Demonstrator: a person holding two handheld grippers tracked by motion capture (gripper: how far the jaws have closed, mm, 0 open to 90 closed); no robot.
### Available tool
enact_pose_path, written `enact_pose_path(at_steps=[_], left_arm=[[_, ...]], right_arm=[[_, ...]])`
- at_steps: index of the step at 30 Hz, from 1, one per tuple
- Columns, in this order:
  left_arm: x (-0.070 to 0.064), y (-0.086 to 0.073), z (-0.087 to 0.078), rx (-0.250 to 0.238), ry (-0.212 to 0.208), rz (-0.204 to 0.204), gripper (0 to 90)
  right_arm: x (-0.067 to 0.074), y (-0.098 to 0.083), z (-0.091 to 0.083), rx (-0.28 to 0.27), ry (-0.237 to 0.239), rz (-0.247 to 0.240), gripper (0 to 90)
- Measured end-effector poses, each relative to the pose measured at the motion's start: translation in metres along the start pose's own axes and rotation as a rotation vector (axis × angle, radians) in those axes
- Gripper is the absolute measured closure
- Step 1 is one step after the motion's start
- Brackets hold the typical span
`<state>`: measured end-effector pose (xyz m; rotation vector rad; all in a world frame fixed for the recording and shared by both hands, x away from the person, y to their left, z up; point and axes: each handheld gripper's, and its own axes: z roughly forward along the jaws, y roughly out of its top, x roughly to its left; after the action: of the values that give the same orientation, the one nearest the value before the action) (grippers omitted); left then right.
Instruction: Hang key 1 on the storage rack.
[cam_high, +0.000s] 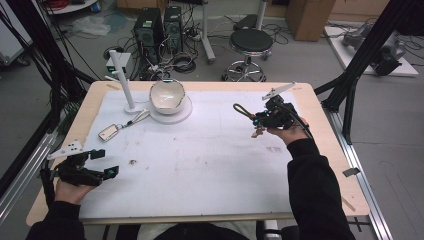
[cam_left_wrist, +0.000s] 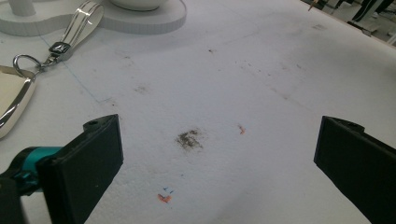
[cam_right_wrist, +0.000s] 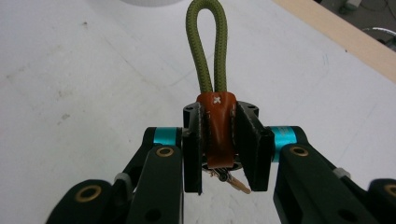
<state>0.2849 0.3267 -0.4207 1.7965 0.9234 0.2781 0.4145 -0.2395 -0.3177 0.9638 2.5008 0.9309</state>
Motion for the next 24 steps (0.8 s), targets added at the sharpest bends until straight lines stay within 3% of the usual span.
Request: enact_pose_path(at_steps=[17,24], left_arm=[[0.002,0.001,0.001,-0.013,-0.008,-0.005,1.7],[-0.001,0.001,0.0,-0.013,-0.013,0.001,1.7]], right_arm=[[0.037,0.058,0.008,-0.042,0.026,-0.093,72.9],[0.05,0.08,0.015,-0.053,0.032,-0.108,72.9]])
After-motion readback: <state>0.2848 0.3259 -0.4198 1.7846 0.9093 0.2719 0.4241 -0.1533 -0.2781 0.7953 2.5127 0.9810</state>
